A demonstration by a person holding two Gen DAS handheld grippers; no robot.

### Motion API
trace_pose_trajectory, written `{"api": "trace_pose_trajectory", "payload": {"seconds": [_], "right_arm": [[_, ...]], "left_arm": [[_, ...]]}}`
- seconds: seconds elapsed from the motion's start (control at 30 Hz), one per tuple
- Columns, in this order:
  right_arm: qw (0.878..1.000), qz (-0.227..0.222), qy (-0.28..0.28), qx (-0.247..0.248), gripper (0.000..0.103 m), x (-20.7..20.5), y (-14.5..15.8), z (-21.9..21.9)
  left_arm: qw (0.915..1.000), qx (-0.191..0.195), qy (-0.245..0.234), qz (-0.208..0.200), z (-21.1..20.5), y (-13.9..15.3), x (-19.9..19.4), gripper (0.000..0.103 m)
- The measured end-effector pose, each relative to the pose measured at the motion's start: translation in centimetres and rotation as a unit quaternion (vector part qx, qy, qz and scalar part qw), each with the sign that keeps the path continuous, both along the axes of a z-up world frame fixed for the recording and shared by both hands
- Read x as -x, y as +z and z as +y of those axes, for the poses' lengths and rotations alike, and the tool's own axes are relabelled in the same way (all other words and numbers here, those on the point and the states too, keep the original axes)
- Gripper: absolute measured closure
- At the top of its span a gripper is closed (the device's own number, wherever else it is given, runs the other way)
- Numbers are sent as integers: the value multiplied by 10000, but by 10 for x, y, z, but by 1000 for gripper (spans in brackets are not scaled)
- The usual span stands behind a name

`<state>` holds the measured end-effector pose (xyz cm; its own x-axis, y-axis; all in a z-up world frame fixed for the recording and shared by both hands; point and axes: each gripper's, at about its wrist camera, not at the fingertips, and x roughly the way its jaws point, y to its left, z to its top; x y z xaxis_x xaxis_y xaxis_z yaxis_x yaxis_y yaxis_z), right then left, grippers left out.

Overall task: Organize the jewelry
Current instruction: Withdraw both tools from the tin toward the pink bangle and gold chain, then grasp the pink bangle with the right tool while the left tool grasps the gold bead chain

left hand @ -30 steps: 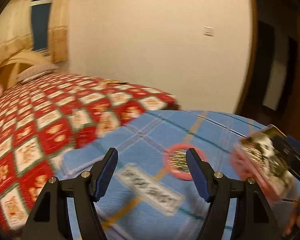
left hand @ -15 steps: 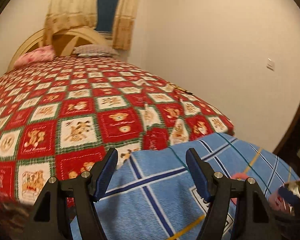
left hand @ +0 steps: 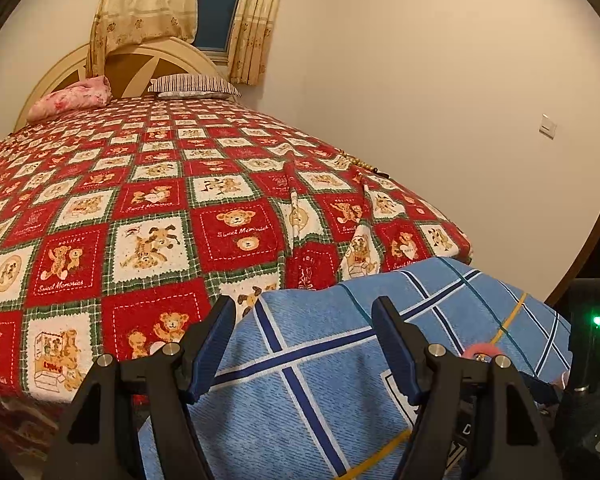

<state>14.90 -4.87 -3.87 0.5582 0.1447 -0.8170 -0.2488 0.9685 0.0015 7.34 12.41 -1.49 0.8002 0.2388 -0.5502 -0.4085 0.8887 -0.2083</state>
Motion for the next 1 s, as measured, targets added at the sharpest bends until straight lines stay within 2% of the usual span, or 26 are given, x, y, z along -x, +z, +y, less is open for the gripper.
{"api": "trace_pose_trajectory", "payload": {"seconds": [0.07,0.1,0.13,0.23,0.3,0.43,0.53,0.63,0.7,0.77,0.83,0.93,1.0], "right_arm": [[10000,-29,14,62,4,2,0,1],[9999,-95,11,61,14,4,1,0],[9999,-138,9,37,19,5,2,-1],[9997,-178,11,-170,19,10,5,-9],[9984,-268,-13,-493,19,13,9,-17],[9879,-905,-69,-1260,19,34,28,-39],[9842,-1258,-191,-1228,19,46,37,-40],[9813,-1577,-364,-1041,19,53,43,-40],[9783,-1802,-559,-851,19,56,48,-43],[9741,-1935,-949,-682,19,54,51,-55],[9697,-1940,-1273,-767,19,53,52,-71],[9644,-1960,-1567,-830,19,52,53,-89],[9617,-1952,-1703,-891,19,51,55,-96]], "left_arm": [[10000,23,-2,14,0,0,-1,33],[10000,32,-10,21,0,-1,-1,33],[10000,36,-21,22,0,-1,-1,33],[10000,16,-62,14,-1,0,-2,33],[9999,-2,-131,6,-3,0,-2,33],[9995,-42,-325,22,-8,1,-6,33],[9973,-52,-734,84,-17,1,-13,33],[9870,-26,-1581,303,-37,-3,-29,33],[9778,169,-2034,464,-45,-8,-40,33],[9617,479,-2620,639,-55,-15,-51,33],[9555,410,-2815,776,-65,-17,-55,33],[9410,370,-3270,794,-86,-17,-58,33],[9332,283,-3456,943,-100,-20,-60,33]]}}
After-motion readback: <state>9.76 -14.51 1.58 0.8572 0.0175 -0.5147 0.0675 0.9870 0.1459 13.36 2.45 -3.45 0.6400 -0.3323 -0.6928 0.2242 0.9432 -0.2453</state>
